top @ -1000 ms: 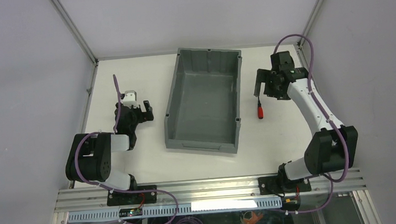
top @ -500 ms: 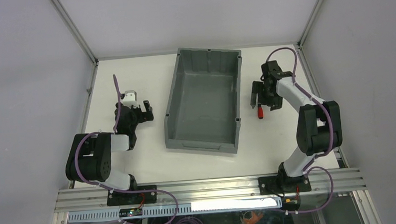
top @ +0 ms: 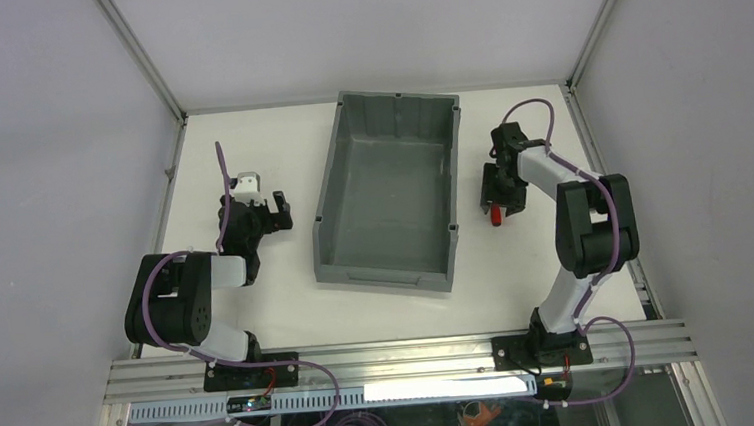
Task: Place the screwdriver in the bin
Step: Pick up the screwdriver from the center of the board.
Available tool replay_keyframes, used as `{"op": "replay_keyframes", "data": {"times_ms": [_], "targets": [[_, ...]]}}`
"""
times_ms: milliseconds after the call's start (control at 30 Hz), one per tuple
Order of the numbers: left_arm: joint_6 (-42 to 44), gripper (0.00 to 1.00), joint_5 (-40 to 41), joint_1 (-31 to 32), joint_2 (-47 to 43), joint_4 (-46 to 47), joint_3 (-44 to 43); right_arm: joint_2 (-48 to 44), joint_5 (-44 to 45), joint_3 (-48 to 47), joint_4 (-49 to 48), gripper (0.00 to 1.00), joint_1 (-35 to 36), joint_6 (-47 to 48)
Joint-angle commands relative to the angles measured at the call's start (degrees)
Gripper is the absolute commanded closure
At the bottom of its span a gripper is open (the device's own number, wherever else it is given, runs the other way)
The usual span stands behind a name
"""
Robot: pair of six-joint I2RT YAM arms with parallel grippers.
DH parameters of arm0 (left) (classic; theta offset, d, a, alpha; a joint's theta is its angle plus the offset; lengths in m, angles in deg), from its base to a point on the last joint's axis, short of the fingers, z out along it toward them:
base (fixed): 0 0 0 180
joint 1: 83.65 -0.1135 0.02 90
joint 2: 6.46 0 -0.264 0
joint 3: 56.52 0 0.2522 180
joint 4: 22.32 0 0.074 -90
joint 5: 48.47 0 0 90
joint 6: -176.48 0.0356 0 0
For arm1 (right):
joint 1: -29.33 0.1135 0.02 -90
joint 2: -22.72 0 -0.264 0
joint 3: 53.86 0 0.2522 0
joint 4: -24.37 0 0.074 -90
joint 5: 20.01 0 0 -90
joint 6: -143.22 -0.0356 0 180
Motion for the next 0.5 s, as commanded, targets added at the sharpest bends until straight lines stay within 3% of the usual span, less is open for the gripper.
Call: {"op": "replay_keyframes", "data": {"times_ms": [0,233,467], "targets": [[1.3,0.01,-0.9,-0.3,-0.3,3.4,-1.0,1.0,1.5,-0.2,-2.1,0.5,0.1,-0.5],[1.3,0.01,-0.9,-0.3,-0.3,3.4,-1.0,1.2,1.9,-0.9,-1.6,0.67,0.1,-0.3],[1.3,0.01,-0.9,-0.3,-0.3,3.4,-1.0,1.3,2.1,-1.2,-1.2,0.78,0.1,0.0]]}}
